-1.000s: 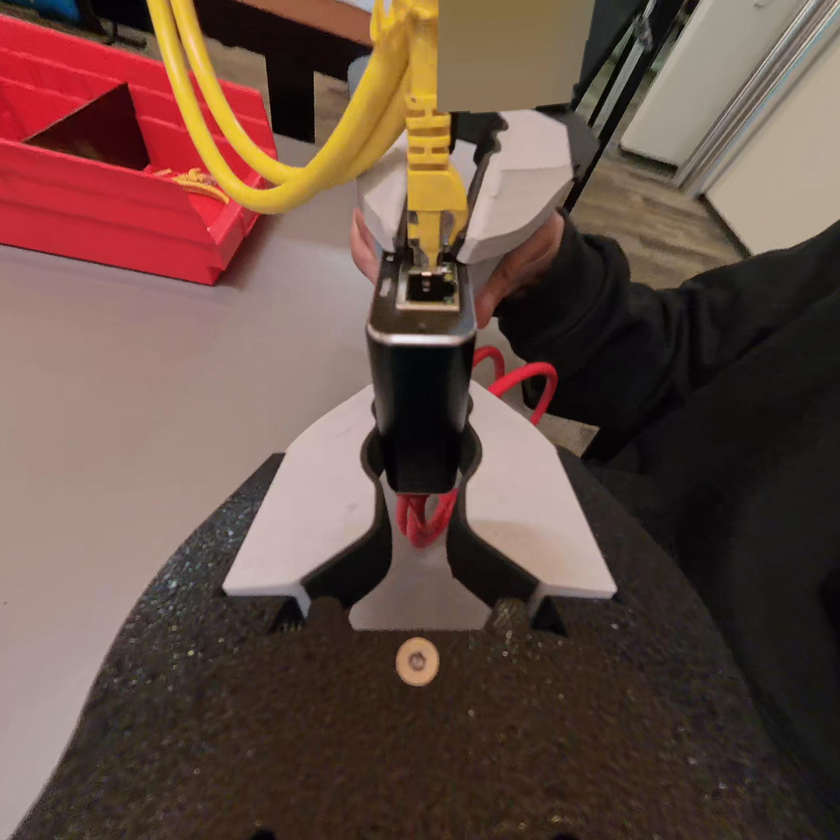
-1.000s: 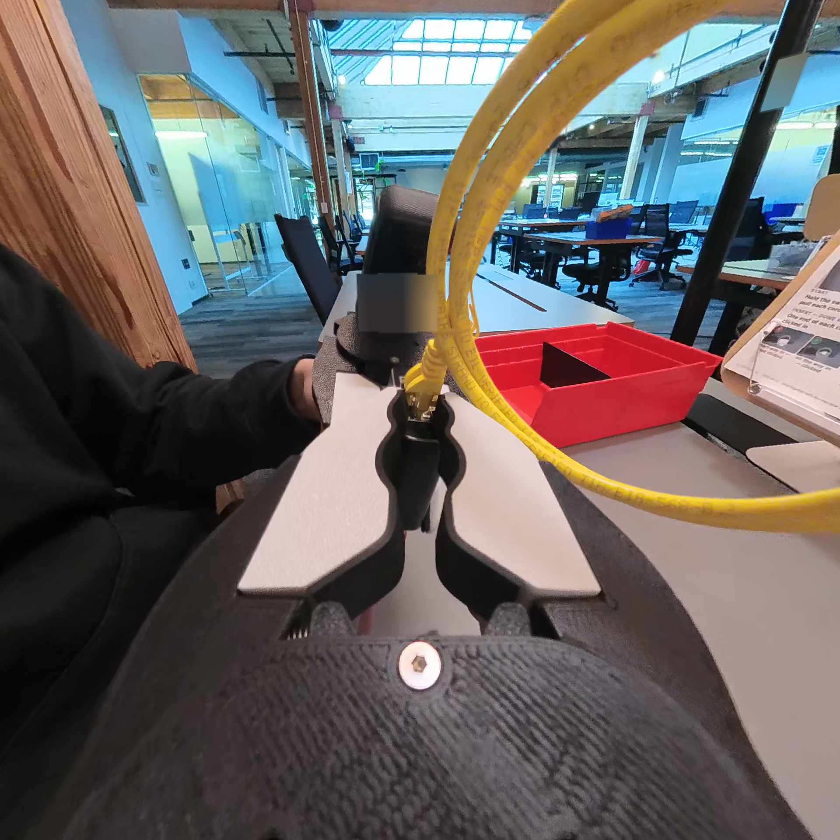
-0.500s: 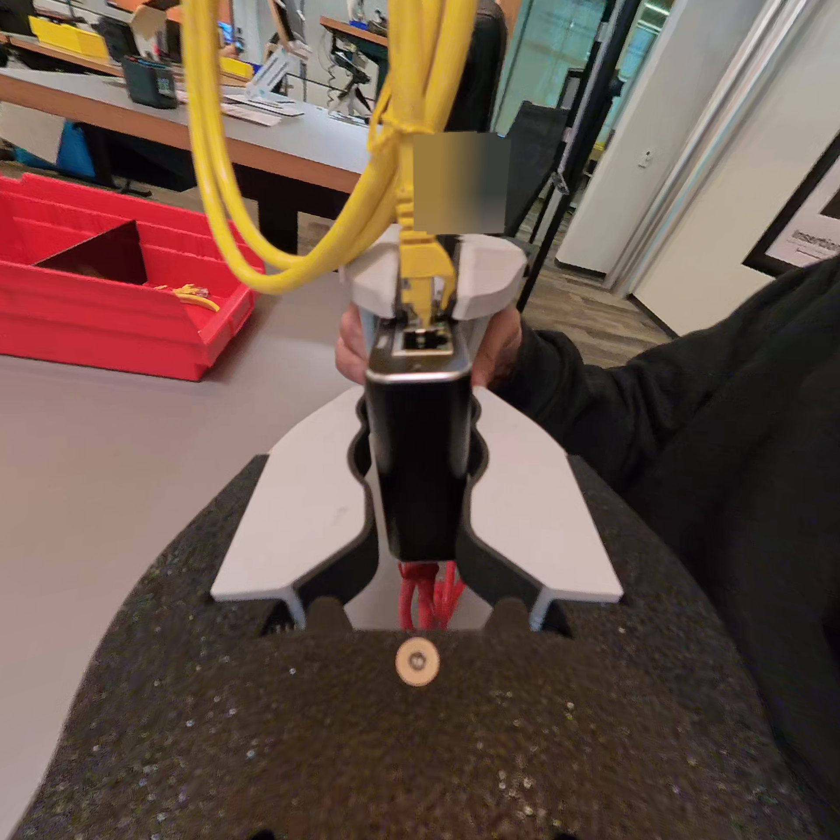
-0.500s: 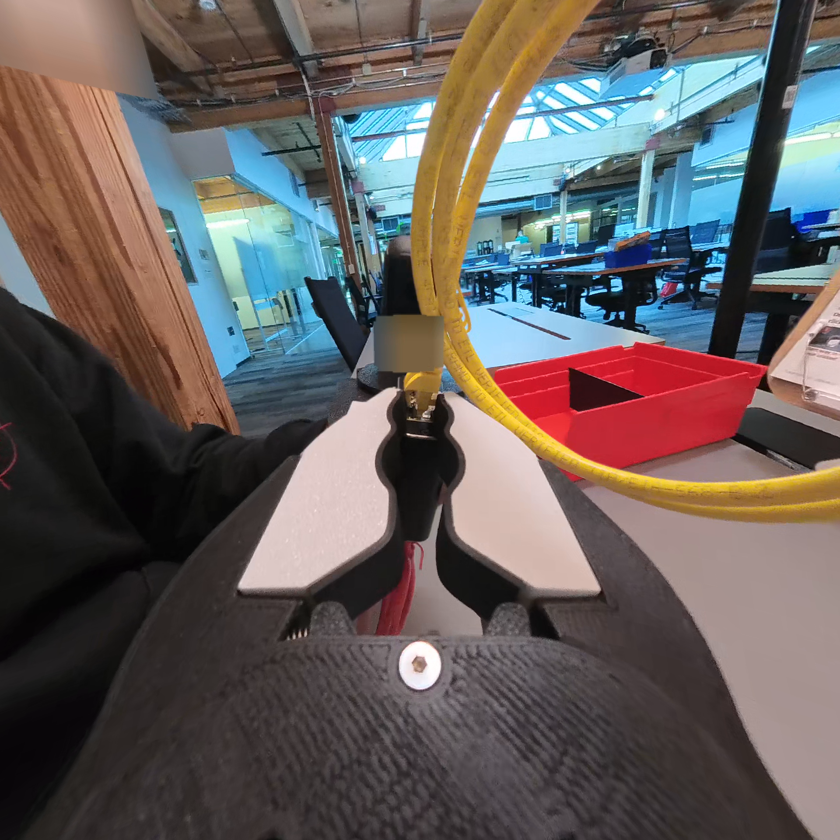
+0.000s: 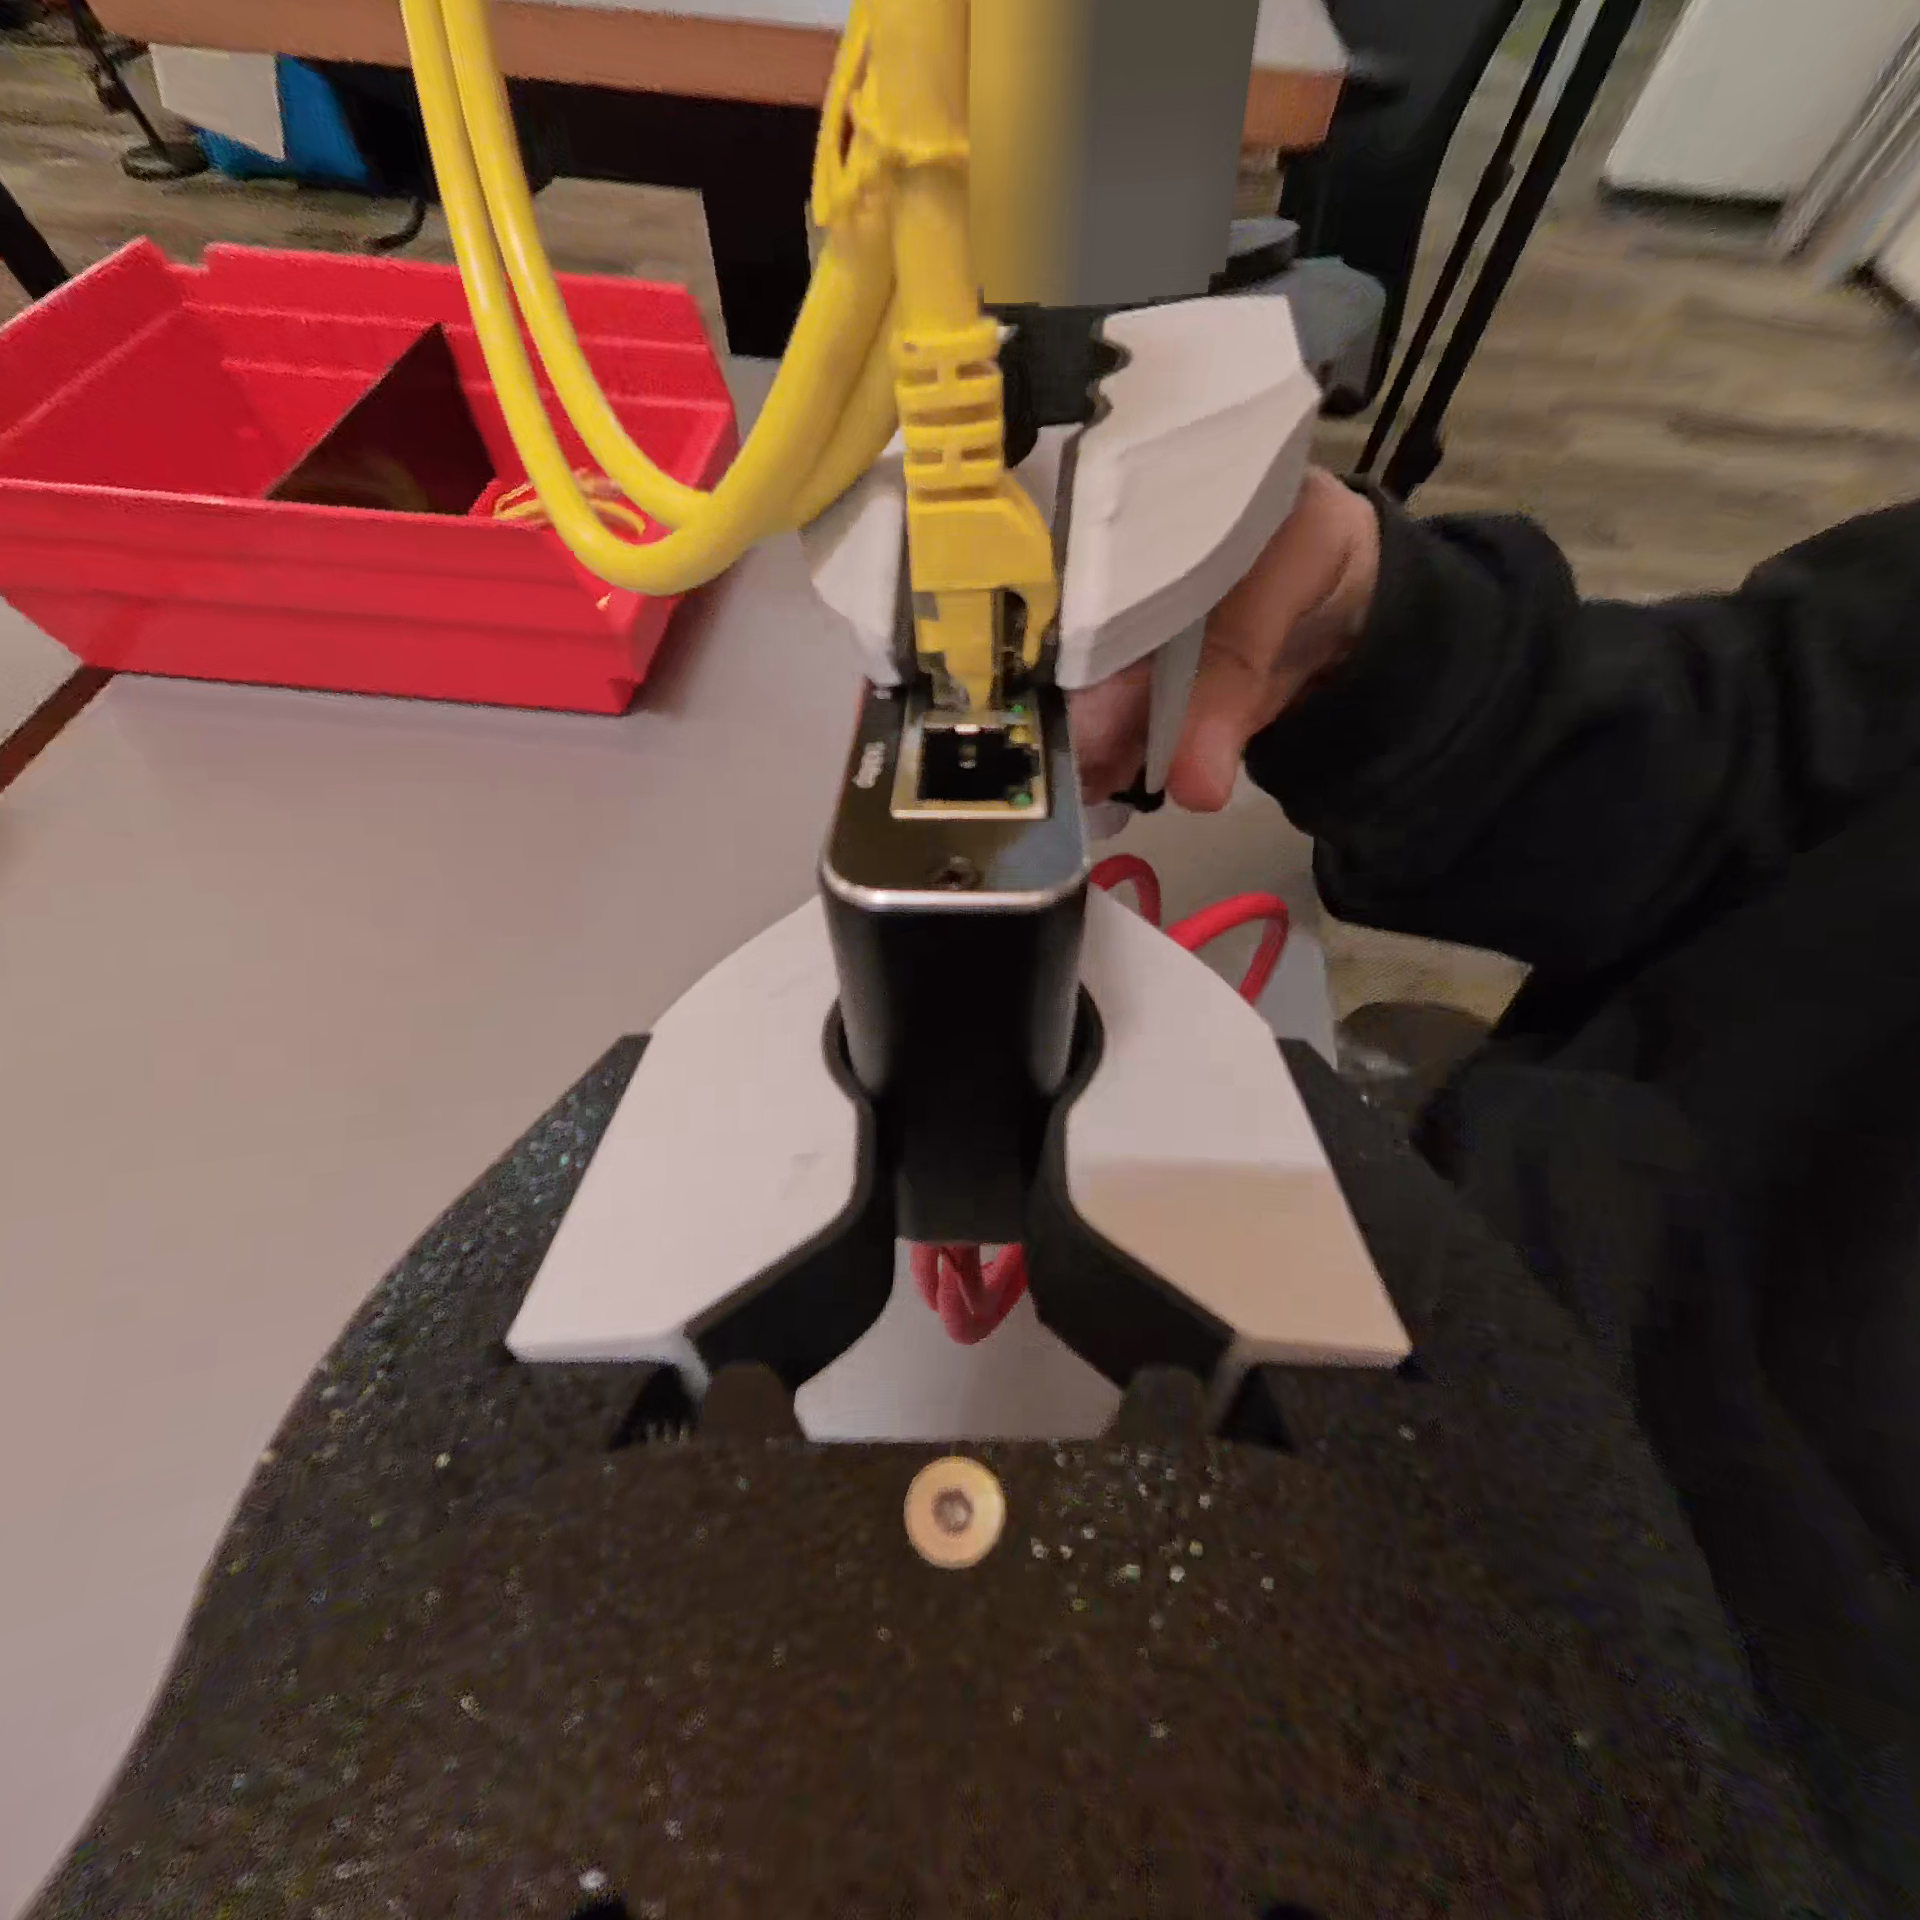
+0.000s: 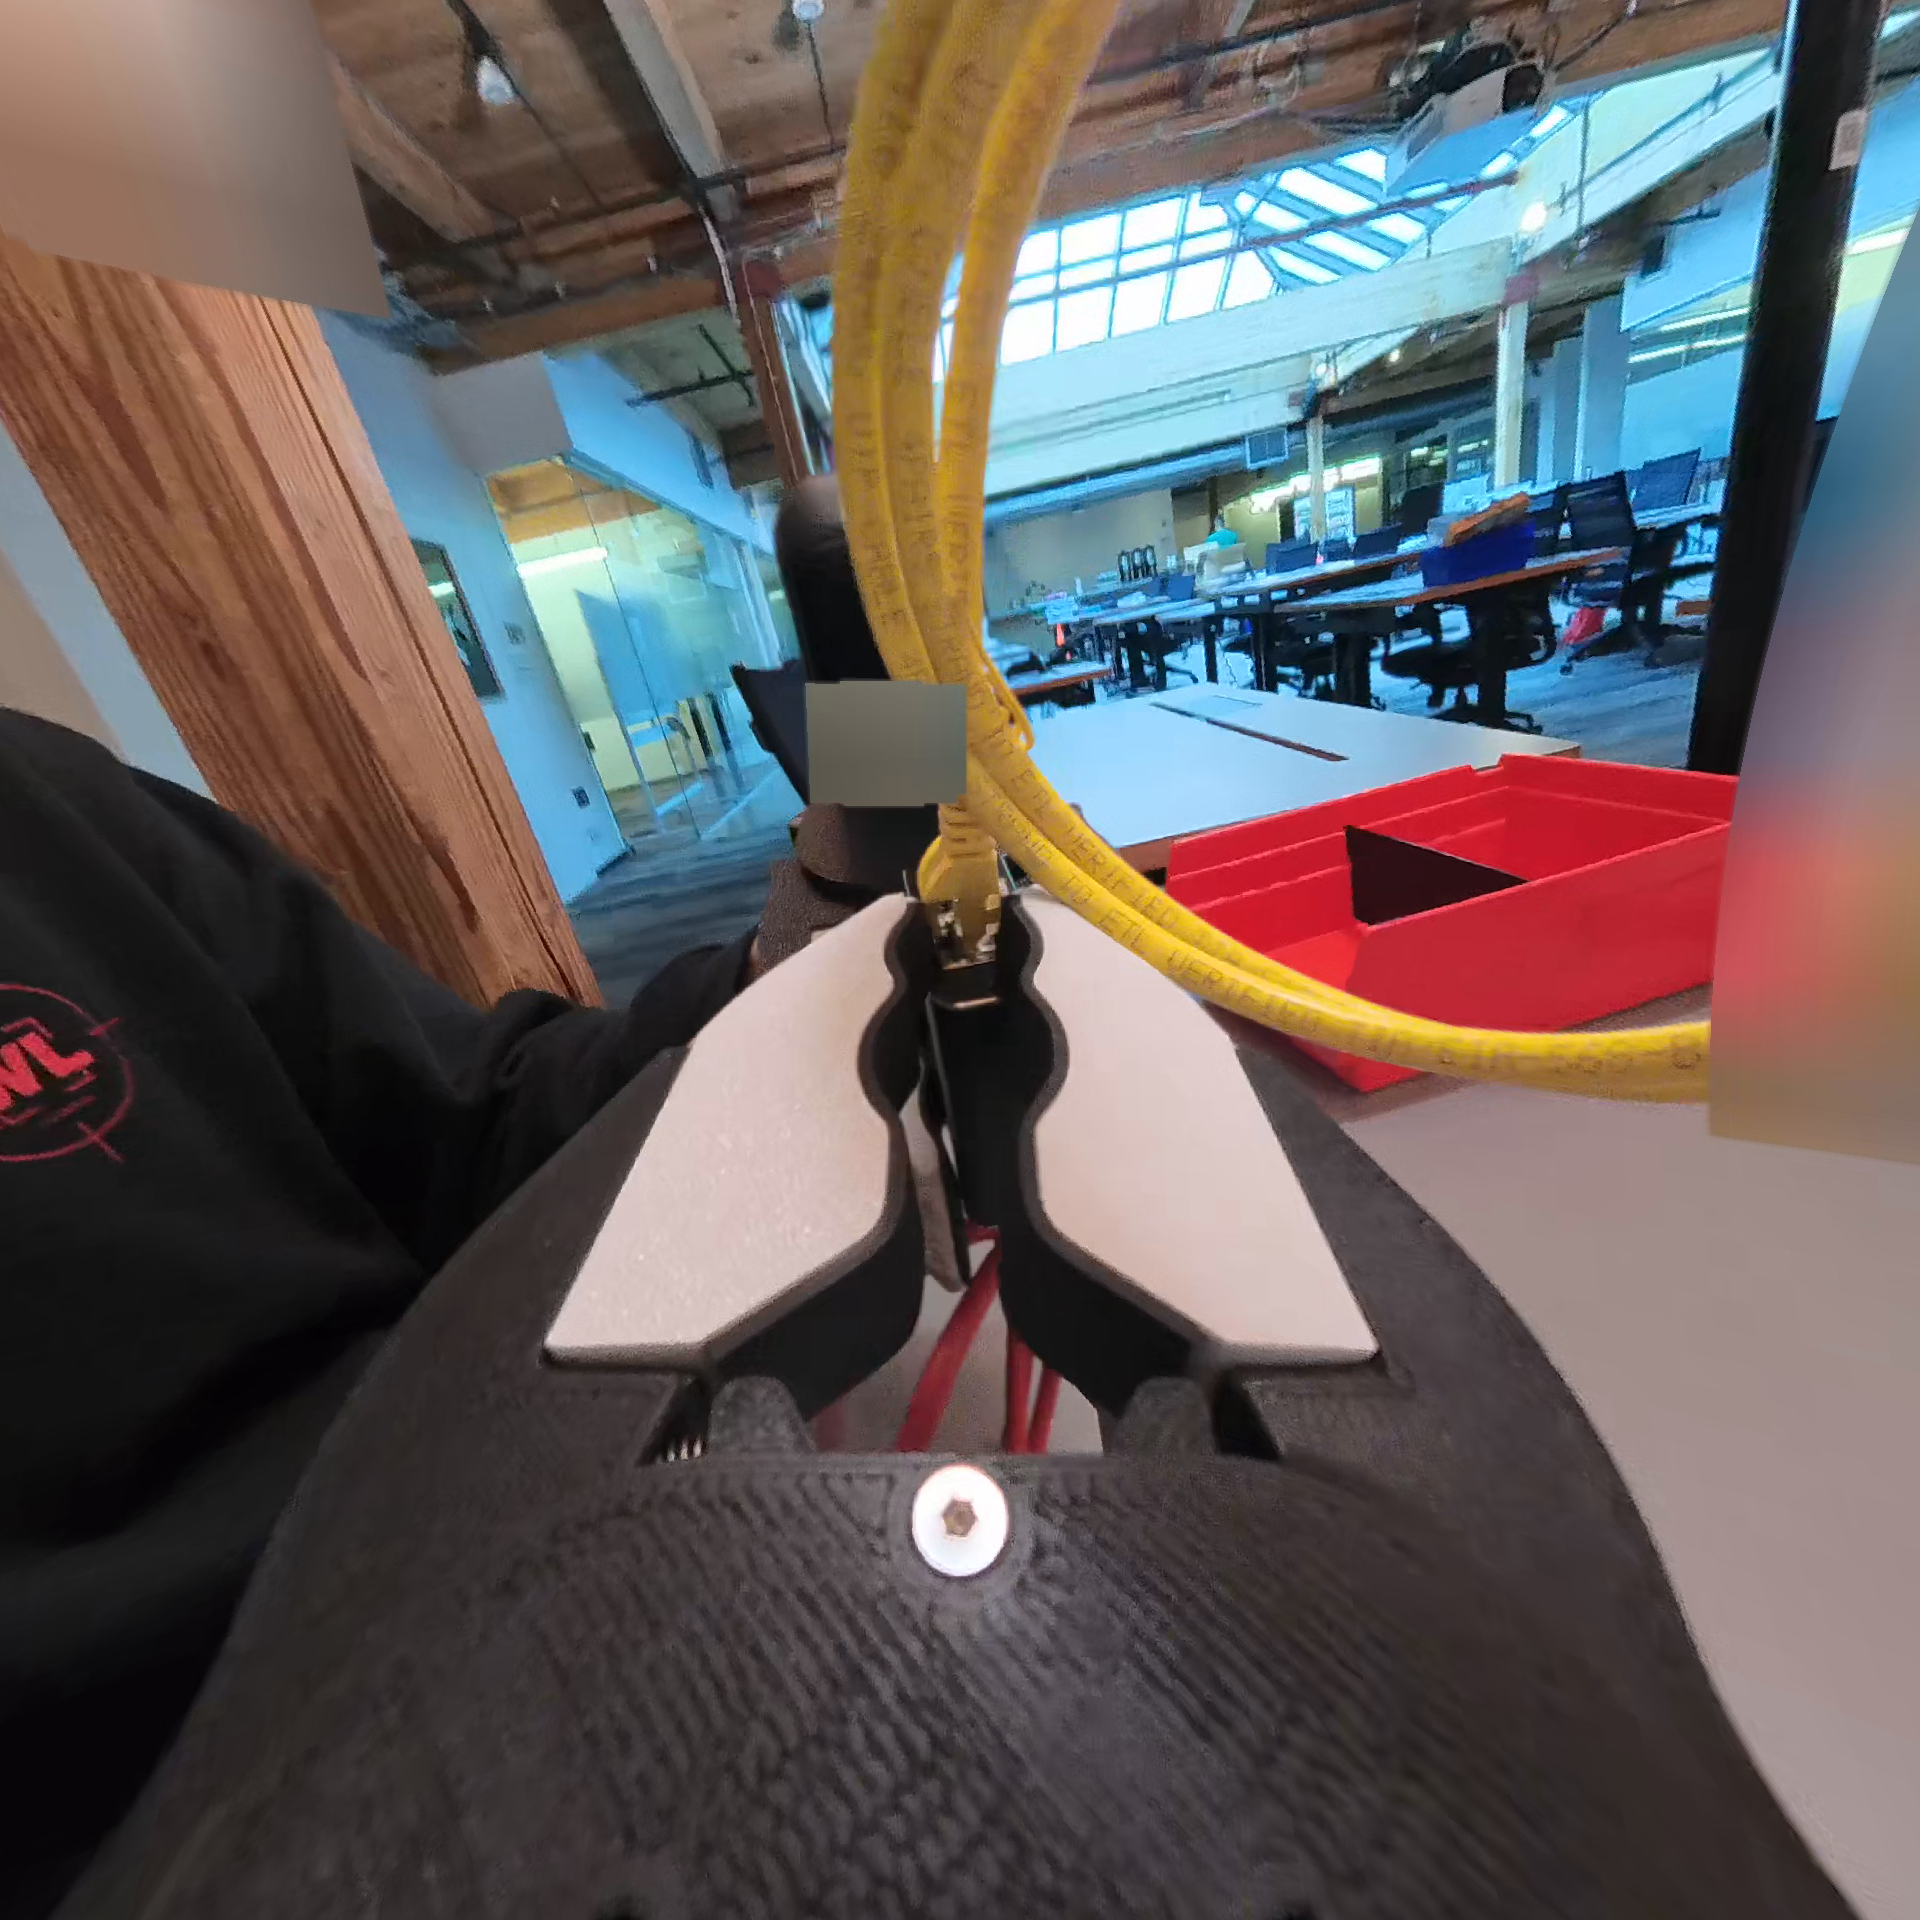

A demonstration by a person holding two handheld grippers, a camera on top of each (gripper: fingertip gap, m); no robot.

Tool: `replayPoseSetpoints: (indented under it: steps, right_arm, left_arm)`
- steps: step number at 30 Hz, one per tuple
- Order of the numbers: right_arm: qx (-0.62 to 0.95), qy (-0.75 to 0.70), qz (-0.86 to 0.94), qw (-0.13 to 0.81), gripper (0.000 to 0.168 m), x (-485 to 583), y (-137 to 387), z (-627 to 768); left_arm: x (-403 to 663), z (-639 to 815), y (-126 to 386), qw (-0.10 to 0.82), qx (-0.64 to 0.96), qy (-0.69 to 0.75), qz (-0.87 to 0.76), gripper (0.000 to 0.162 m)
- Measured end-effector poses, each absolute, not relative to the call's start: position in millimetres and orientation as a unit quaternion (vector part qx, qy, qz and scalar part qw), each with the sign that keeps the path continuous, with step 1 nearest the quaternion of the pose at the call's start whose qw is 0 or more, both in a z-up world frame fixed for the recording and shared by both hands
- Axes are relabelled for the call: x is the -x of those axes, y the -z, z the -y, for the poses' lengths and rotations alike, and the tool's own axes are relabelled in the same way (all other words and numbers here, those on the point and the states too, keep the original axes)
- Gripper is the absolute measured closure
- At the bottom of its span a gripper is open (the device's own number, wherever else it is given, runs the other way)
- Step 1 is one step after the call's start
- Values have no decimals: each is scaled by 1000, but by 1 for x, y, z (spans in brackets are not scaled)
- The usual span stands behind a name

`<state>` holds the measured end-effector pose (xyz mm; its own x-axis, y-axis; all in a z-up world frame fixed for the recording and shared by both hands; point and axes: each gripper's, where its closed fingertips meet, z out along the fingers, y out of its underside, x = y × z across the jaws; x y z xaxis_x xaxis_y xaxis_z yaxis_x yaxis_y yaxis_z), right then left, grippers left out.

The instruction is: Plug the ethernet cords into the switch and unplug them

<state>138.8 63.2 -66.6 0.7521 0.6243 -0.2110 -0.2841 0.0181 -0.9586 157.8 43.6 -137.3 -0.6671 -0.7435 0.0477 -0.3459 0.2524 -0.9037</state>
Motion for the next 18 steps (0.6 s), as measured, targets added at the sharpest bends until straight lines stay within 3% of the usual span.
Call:
replayPoseSetpoints:
  steps: [5,9,18]
  right_arm:
    - [610,-336,129,705,154,-138,65,-65]
    - [616,-326,140,704,155,-136,67,-64]
    - [592,-337,179,710,155,-132,69,-59]
  left_arm:
    - [-152,-44,137,173,368,489,-772,133]
    - [-142,-29,135,74,360,559,-744,133]
    - [-145,-36,140,146,380,501,-764,134]
